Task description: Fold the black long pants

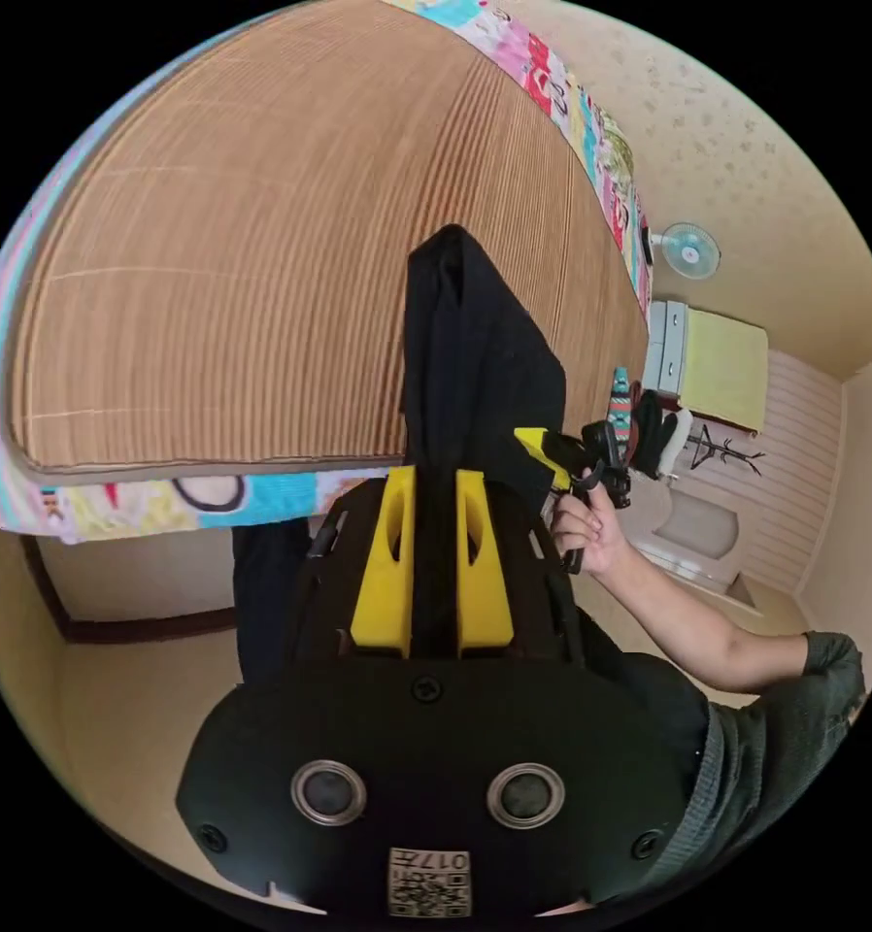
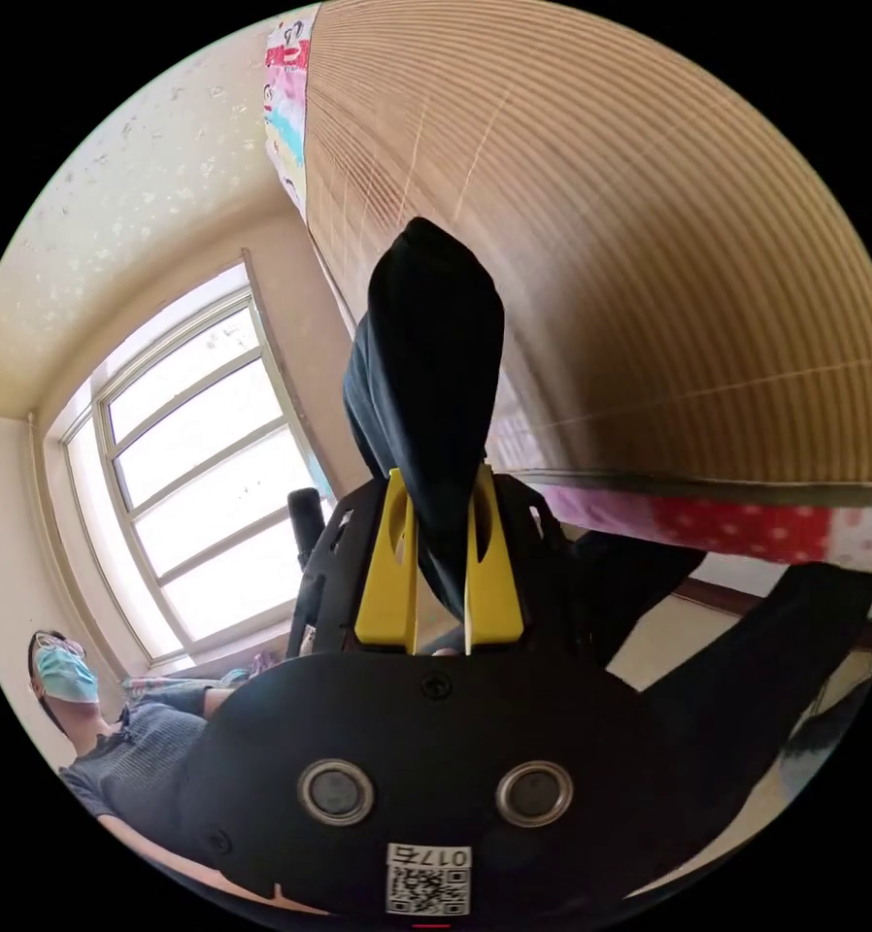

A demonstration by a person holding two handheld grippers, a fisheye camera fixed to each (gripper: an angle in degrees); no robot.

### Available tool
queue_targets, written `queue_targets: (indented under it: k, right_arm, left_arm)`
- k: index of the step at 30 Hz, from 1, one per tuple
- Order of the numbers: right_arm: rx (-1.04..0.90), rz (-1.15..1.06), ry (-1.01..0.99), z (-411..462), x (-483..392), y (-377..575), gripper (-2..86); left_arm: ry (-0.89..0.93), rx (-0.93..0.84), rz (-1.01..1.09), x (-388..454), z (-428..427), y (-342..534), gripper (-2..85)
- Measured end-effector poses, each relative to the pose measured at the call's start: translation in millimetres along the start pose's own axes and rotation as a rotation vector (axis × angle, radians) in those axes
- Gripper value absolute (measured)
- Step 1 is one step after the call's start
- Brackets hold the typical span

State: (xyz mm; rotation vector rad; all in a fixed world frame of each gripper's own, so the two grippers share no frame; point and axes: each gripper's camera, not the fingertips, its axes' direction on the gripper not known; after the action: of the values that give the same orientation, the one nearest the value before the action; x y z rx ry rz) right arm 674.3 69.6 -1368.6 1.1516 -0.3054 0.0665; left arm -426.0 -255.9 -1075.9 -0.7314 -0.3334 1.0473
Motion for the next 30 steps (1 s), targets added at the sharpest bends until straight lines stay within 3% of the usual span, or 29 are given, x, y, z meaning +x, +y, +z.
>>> queue_targets:
  k: [4,6,10,15,17,21,24,28,30]
  right_arm:
    - [0.009,-0.008,-0.021,108,-79,-11,9.3]
    - [0.023,0.004,0.06,139,-112,-22,9.5]
    - [0.026,0.022,0.337,158,-168,-35,9.6]
    - [0.082,-0.025,0.546,83,-173,9,8.6]
    - [0.16,0.067,0.621,12,-138,59,7.6]
    - [0.403,0.389,0.516,-109,-85,194,7.8]
    - [0.731,0.438,0.387,-184,-95,352,7.8]
    - [1.137,0.482,0.403,-214,-158,566,6.3]
    - [1.315,0.458,0.415,-203,-195,645,5.1]
  left_arm:
    - [-0.025,0.14,-0.026,-47,-111,-28,11.5]
    - [-0.041,0.177,-0.048,-71,-135,-41,15.9]
    - [-0.145,0.202,-0.283,-138,-144,-21,13.2]
    - [-0.095,0.042,-0.504,-196,-92,52,10.0]
    - [-0.118,-0.061,-0.54,-208,-67,80,7.8]
    - [-0.13,-0.404,-0.581,-228,-23,107,4.2]
    - [-0.177,-0.517,-0.357,-204,-18,52,1.1]
    - [-0.319,-0.734,0.418,-64,16,-23,-0.8]
    - [-0.377,-0.725,0.68,1,17,-33,-0.9]
